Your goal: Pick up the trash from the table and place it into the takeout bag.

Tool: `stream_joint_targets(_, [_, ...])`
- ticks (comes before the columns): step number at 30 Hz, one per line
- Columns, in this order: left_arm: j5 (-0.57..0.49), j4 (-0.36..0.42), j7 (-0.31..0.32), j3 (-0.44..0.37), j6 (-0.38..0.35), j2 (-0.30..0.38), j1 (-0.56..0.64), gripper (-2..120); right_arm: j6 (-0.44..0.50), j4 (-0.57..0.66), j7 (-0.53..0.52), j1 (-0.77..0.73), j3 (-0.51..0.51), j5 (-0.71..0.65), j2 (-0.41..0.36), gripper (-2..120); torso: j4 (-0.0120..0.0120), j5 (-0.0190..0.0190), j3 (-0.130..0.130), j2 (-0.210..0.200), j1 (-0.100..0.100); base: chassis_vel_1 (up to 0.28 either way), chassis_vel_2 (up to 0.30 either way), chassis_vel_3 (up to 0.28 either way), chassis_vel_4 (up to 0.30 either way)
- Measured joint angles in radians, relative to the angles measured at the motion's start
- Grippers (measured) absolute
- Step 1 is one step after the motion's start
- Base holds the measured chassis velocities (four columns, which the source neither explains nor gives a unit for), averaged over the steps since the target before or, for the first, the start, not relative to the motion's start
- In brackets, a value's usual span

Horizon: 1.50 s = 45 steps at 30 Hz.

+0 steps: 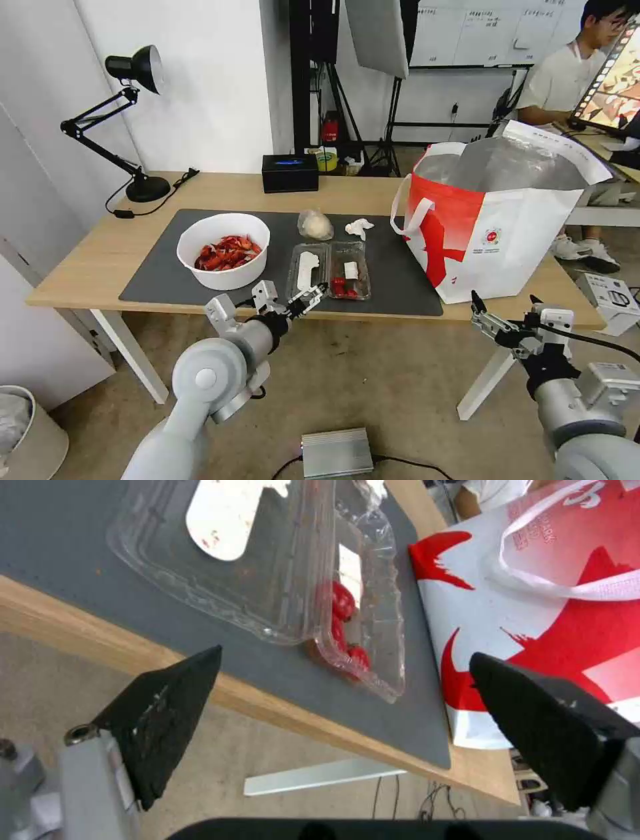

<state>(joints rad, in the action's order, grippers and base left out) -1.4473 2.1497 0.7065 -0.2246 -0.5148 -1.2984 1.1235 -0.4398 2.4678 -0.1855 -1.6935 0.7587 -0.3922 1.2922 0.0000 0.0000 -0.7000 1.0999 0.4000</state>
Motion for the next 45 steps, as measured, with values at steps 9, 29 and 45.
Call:
stream_joint_targets(9, [0.0, -0.022, 0.002, 0.012, 0.001, -0.014, 0.005, 100, 0.01, -0.01, 0.003, -0.001, 0.0, 0.002, 0.001, 100, 0.0, 0.0, 0.0, 0.0, 0.0, 0.0, 0.0, 0.0, 0.0])
stream_joint_targets(29, [0.007, -0.085, -0.032, 0.02, 0.023, -0.047, -0.032, 100, 0.068, -0.048, 0.06, -0.004, -0.004, -0.01, 0.006, 100, 0.0, 0.0, 0.0, 0.0, 0.0, 0.0, 0.0, 0.0, 0.0])
stream_joint_targets(45, [0.015, -0.097, -0.054, 0.02, 0.025, -0.05, -0.033, 100, 0.218, -0.122, 0.188, 0.005, -0.047, -0.06, 0.015, 100, 0.0, 0.0, 0.0, 0.0, 0.0, 0.0, 0.0, 0.0, 0.0])
